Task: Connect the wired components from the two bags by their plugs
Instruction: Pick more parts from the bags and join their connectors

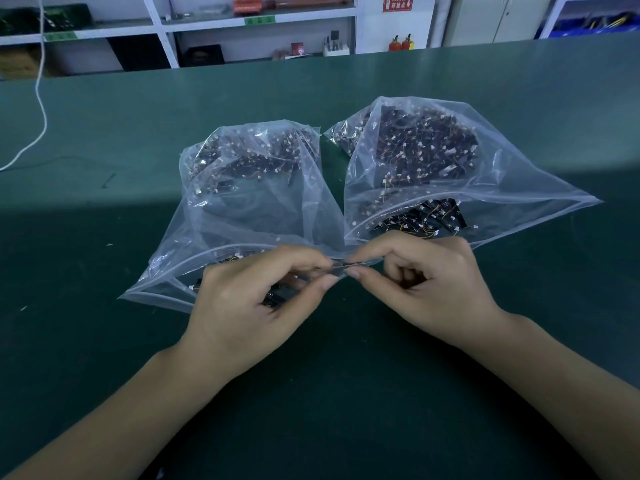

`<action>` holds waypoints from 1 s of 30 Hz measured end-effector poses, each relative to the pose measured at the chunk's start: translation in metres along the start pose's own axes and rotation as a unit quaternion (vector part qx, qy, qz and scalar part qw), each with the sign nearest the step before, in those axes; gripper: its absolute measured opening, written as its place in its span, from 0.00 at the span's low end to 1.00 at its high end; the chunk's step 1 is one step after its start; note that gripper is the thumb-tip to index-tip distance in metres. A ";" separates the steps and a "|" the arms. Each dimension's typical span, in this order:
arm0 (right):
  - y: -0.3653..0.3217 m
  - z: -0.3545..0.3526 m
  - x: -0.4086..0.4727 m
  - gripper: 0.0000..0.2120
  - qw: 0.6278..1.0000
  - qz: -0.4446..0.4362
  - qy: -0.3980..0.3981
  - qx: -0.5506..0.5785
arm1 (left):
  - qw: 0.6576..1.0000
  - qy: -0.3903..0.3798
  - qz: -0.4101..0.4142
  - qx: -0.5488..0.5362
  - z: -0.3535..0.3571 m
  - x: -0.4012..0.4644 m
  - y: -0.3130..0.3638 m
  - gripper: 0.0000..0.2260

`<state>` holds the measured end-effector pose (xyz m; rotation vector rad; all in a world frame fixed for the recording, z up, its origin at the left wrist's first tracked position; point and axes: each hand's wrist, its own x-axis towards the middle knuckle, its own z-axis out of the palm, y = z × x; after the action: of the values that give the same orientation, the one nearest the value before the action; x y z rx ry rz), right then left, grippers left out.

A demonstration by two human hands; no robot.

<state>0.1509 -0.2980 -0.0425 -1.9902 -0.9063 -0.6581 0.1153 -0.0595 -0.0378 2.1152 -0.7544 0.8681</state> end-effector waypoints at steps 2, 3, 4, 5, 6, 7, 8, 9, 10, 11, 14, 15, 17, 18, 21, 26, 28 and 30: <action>-0.001 0.001 0.000 0.03 1.000 -0.003 0.000 0.000 | 1.000 -0.002 0.004 0.018 0.001 0.000 -0.002 0.04; -0.001 0.001 0.000 0.03 1.000 -0.005 0.001 -0.001 | 1.000 -0.004 0.003 0.024 0.001 0.000 -0.003 0.04; -0.001 0.001 0.001 0.03 1.000 -0.006 0.003 -0.002 | 1.000 -0.006 0.002 0.025 0.001 0.000 -0.004 0.04; -0.001 0.000 0.001 0.04 1.000 -0.006 0.005 -0.002 | 1.000 -0.010 -0.002 0.024 0.001 0.000 -0.005 0.04; 0.000 0.000 0.000 0.04 1.000 -0.006 0.005 -0.001 | 1.000 -0.014 -0.006 0.023 0.002 -0.001 -0.005 0.04; 0.000 0.000 0.000 0.04 1.000 -0.005 0.002 0.002 | 1.000 -0.019 -0.010 0.023 0.002 -0.001 -0.006 0.04; 0.000 0.000 0.000 0.04 1.000 -0.005 -0.003 0.006 | 0.999 -0.023 -0.012 0.024 0.002 -0.001 -0.007 0.04; 0.000 0.000 0.000 0.04 1.000 -0.004 -0.008 0.010 | 0.999 -0.029 -0.015 0.025 0.001 -0.002 -0.008 0.04; 0.000 0.001 0.000 0.04 1.000 -0.004 -0.011 0.014 | 0.999 -0.033 -0.018 0.025 0.001 -0.002 -0.008 0.04; 0.000 0.001 0.000 0.05 1.000 -0.003 -0.013 0.017 | 0.999 -0.036 -0.022 0.025 0.001 -0.002 -0.009 0.04; 0.000 0.001 0.000 0.05 1.000 0.001 -0.012 0.024 | 0.999 -0.037 -0.026 0.018 0.001 -0.002 -0.009 0.03; 0.000 0.001 0.000 0.05 1.000 0.003 -0.011 0.025 | 0.999 -0.036 -0.025 0.016 0.001 -0.003 -0.009 0.03; -0.001 0.001 0.000 0.05 1.000 0.006 -0.011 0.025 | 0.999 -0.036 -0.024 0.015 0.001 -0.002 -0.009 0.03; -0.001 0.001 0.000 0.05 1.000 0.006 -0.013 0.025 | 0.999 -0.038 -0.024 0.016 0.001 -0.002 -0.009 0.02; -0.001 0.001 0.001 0.05 0.999 0.007 -0.021 0.028 | 0.999 -0.042 -0.027 0.018 0.001 -0.003 -0.010 0.02; -0.001 0.001 0.001 0.05 0.999 0.011 -0.023 0.033 | 0.998 -0.046 -0.026 0.020 0.000 -0.003 -0.010 0.03; 0.000 0.001 0.000 0.06 0.999 0.013 -0.030 0.038 | 0.998 -0.054 -0.026 0.019 0.000 -0.002 -0.010 0.02; 0.000 0.002 0.000 0.06 0.998 0.021 -0.033 0.046 | 0.998 -0.053 -0.026 0.019 0.000 -0.003 -0.010 0.02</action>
<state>0.1510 -0.2966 -0.0430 -1.9524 -0.9161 -0.5206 0.1207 -0.0533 -0.0435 2.2189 -0.7393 0.7524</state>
